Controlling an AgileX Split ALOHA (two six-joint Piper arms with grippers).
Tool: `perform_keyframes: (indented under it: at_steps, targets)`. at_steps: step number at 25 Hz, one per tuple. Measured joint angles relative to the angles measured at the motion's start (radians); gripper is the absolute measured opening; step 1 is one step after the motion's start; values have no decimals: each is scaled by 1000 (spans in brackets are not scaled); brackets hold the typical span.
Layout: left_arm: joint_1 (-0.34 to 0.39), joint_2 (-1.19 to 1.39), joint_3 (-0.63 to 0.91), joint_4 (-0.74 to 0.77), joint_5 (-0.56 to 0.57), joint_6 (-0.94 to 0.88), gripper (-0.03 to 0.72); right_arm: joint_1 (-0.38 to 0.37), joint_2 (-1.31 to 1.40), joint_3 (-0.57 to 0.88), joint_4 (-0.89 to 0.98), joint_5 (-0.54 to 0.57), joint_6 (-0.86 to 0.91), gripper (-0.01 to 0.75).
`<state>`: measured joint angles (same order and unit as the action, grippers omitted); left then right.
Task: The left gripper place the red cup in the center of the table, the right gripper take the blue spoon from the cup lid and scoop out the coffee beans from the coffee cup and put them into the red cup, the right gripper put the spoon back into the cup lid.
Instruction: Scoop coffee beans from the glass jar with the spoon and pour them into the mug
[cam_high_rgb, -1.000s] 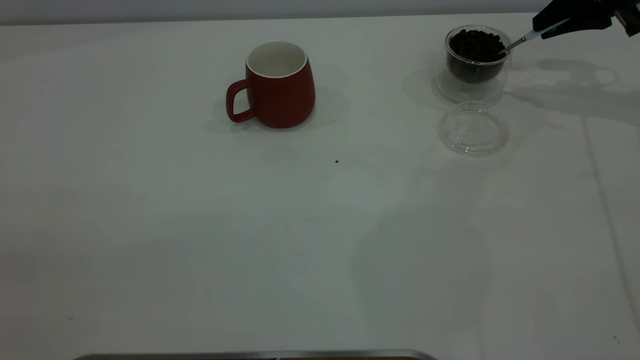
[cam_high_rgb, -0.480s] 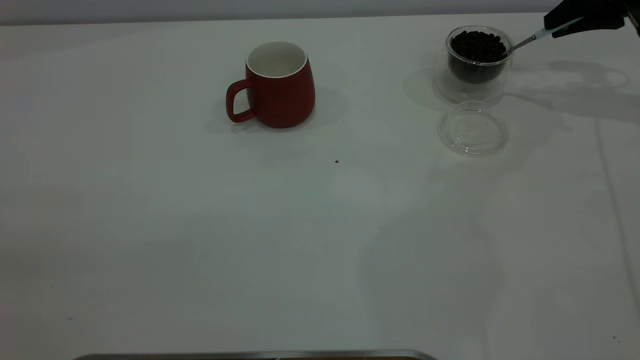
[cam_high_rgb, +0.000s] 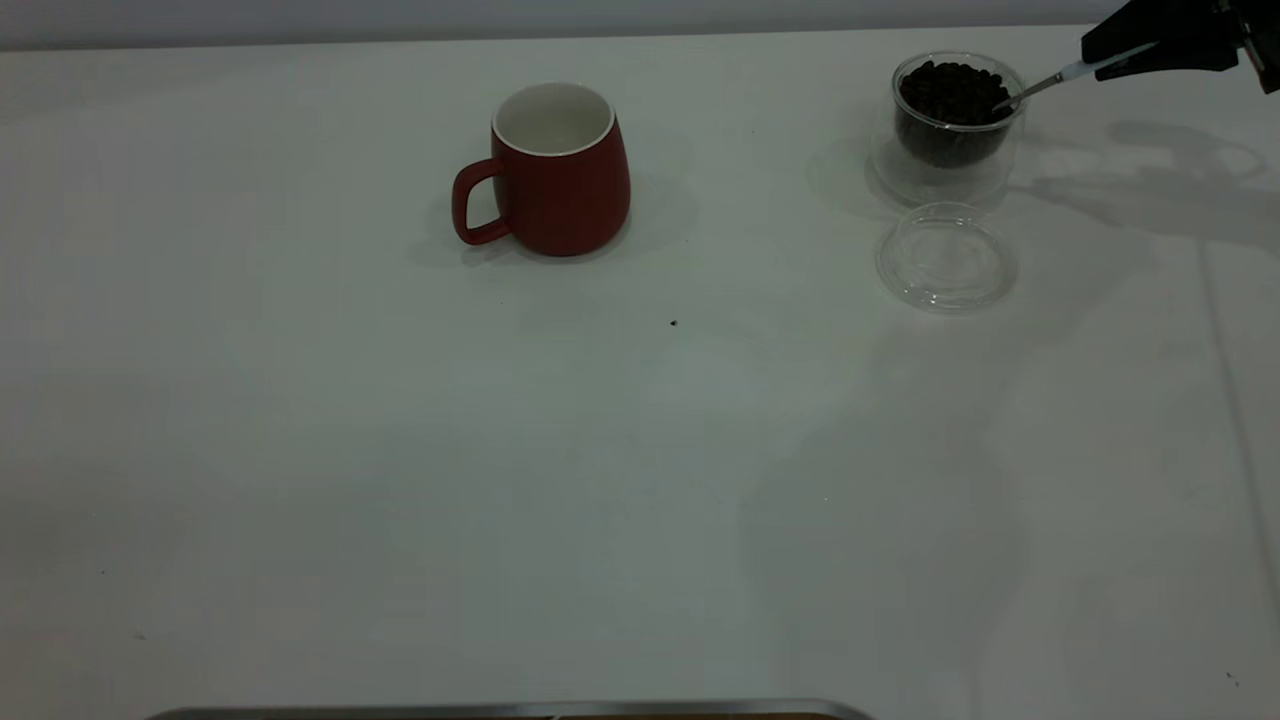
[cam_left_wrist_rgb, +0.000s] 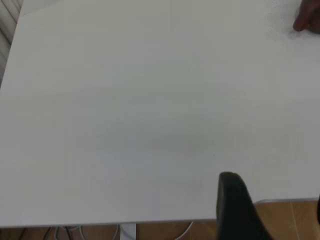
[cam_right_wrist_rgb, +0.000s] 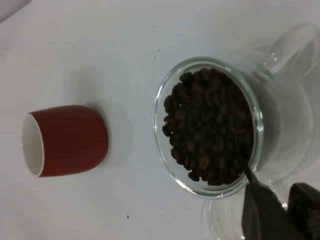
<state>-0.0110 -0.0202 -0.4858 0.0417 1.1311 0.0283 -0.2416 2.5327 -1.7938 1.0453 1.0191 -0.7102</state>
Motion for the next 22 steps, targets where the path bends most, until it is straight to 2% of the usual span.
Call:
perform_keyframes:
  at_steps: [7,22]
  targets:
    - [0,0,0,0,0,0,444,-22,46,0,76,21,-18,102]
    - [0,0,0,0,0,-2,444,-24,54,0,105,36,-33,102]
